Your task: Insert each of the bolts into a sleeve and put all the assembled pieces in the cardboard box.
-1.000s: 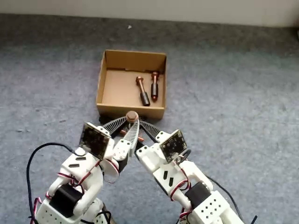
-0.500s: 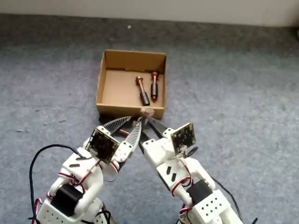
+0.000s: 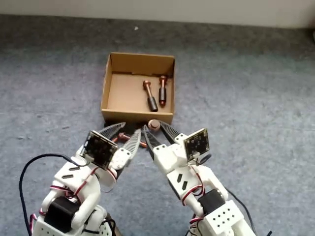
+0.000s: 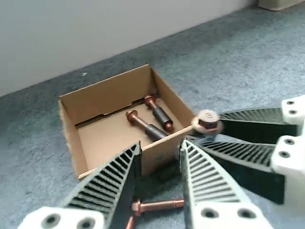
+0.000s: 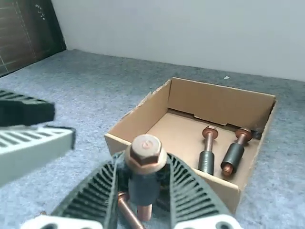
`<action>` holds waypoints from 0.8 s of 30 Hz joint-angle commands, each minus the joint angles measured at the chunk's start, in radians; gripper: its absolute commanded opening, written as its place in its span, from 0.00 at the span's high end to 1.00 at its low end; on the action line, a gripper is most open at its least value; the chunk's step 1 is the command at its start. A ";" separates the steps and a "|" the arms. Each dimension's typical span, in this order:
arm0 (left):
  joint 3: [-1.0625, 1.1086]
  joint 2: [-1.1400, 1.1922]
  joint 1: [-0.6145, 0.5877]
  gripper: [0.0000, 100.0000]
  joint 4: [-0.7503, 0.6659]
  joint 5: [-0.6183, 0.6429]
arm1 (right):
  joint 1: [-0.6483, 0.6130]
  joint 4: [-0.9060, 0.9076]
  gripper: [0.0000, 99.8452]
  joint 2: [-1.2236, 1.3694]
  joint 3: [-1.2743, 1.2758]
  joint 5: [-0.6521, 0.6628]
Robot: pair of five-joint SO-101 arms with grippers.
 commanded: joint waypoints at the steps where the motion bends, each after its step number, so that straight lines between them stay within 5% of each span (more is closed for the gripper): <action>1: -0.007 -0.002 -0.189 0.85 0.005 -0.048 | 0.084 -0.025 0.99 -0.018 0.102 -0.011; 10: 0.268 -0.002 -0.467 0.85 -0.003 -0.226 | 0.173 0.127 0.99 -0.008 0.028 -0.094; 15: 0.349 -0.002 -0.506 0.85 -0.003 -0.245 | 0.165 0.392 0.99 -0.007 -0.265 -0.132; 24: 0.395 -0.002 -0.498 0.85 -0.003 -0.247 | 0.084 0.312 0.99 0.306 -0.564 -0.124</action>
